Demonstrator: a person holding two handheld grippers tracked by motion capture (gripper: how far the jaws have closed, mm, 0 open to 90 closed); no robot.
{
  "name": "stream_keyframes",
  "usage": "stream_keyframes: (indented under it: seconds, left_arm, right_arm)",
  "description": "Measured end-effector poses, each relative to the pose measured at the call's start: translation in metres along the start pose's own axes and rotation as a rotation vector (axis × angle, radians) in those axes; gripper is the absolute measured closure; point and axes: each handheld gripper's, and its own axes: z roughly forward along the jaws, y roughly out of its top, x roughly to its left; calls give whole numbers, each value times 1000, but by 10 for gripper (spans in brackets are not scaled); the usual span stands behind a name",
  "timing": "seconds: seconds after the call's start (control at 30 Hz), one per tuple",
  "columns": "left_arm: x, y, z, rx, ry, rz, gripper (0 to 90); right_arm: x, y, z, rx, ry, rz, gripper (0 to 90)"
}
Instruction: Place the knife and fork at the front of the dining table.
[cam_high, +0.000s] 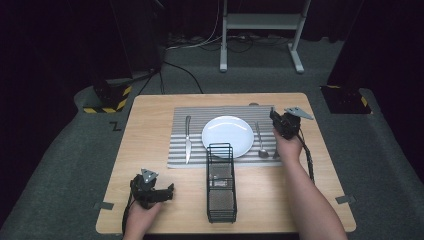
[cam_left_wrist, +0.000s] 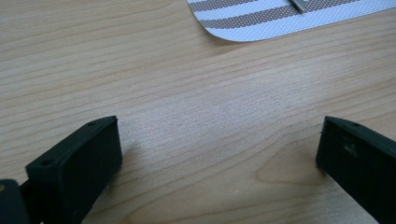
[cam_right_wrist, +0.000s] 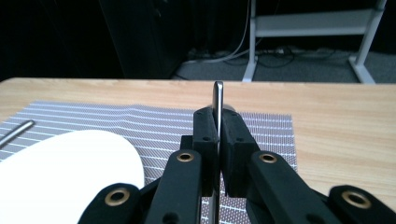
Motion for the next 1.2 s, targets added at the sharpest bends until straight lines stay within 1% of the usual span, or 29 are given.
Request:
stream_keyframes:
  seconds: [0.07, 0.13, 0.23, 0.3, 0.47, 0.6, 0.7, 0.73, 0.77, 0.83, 0.93, 1.1, 1.2]
  left_arm:
    - [0, 0, 0, 1, -3, 2, 3]
    - [0, 0, 0, 1, -3, 2, 3]
    - [0, 0, 0, 1, -3, 3, 3]
    - [1, 0, 0, 1, -4, 5, 4]
    - [1, 0, 0, 1, -5, 5, 4]
    - [1, 0, 0, 1, -6, 6, 4]
    - [1, 0, 0, 1, -7, 5, 4]
    - [1, 0, 0, 1, -6, 6, 3]
    - [1, 0, 0, 0, -6, 7, 4]
    - [1, 0, 0, 1, -7, 5, 4]
    - [1, 0, 0, 1, -7, 7, 3]
    - [1, 0, 0, 1, -8, 7, 4]
    - [1, 0, 0, 1, -8, 7, 4]
  right_arm:
    - [0, -1, 6, 18, -7, -5, 857]
    - [-1, -2, 12, 38, -9, 0, 857]
    - [-2, -4, 16, 47, -18, 10, 856]
    - [-2, -5, 19, 56, -25, 4, 854]
    - [-3, -6, 23, 80, -38, 4, 851]
    - [-6, -6, 24, 87, -45, 10, 845]
    - [-7, -5, 24, 92, -59, 14, 812]
    - [-8, -5, 23, 93, -62, 19, 777]
    - [-10, -5, 23, 95, -65, 28, 770]
    - [-11, -5, 21, 93, -66, 37, 767]
    - [-12, -4, 19, 97, -73, 33, 761]
    - [-10, -5, 6, 91, -67, 2, 764]
    - [-8, -7, -8, 88, -65, -28, 795]
